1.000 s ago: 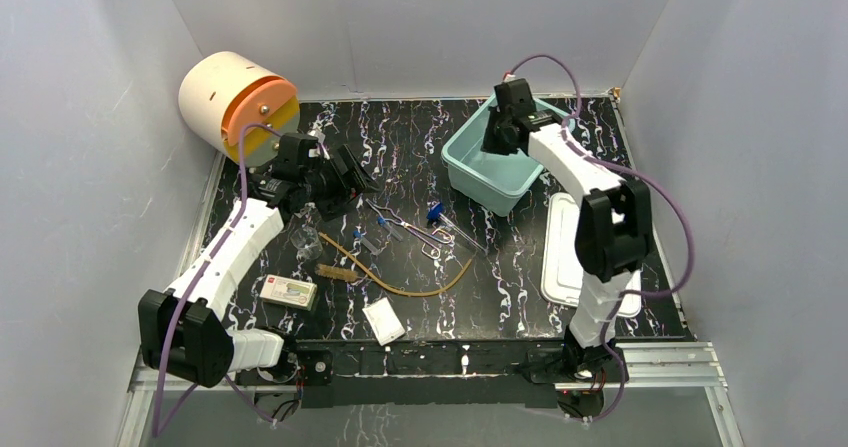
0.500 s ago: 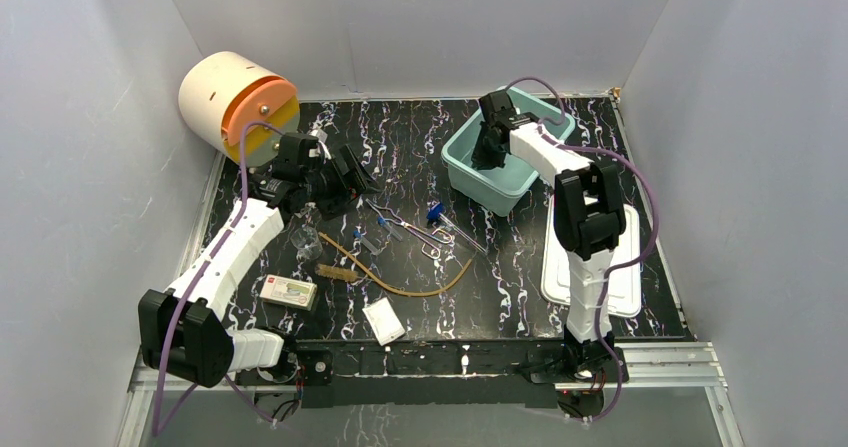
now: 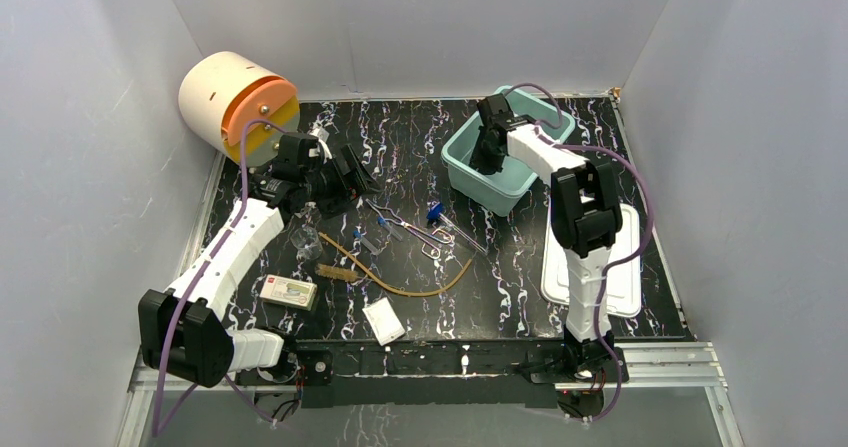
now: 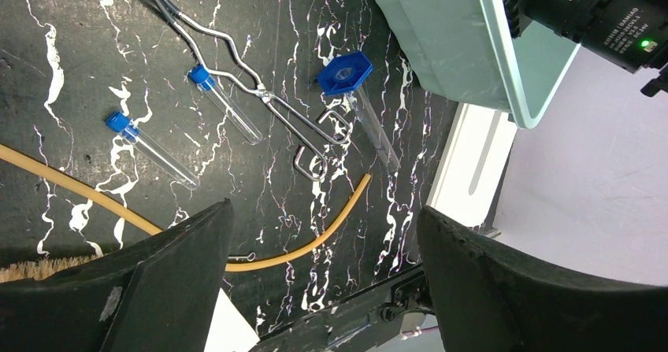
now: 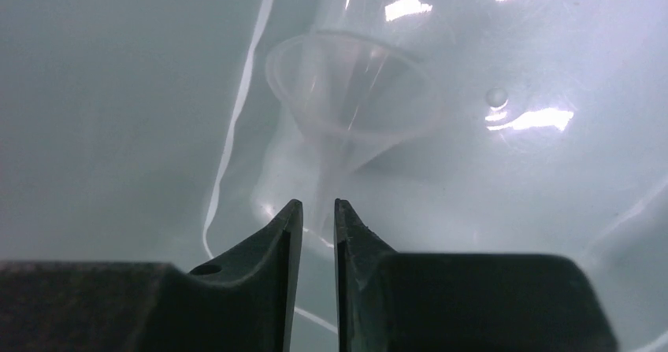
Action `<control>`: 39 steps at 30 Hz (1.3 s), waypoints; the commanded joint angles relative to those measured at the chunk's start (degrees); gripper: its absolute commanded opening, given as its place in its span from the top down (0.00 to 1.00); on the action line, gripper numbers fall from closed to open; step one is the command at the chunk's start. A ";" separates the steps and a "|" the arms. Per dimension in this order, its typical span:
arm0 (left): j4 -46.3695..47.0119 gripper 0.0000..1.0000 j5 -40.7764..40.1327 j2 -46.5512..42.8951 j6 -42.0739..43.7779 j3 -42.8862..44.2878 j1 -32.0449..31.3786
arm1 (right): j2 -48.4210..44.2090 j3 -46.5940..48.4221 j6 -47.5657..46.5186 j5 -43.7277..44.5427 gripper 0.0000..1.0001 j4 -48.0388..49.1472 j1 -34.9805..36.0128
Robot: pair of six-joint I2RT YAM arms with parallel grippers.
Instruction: Organize the chemistry lab equipment
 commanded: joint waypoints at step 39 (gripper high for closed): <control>-6.32 0.08 -5.11 -1.95 0.21 0.26 1.32 | -36.65 -34.88 -25.79 12.77 0.26 12.96 24.21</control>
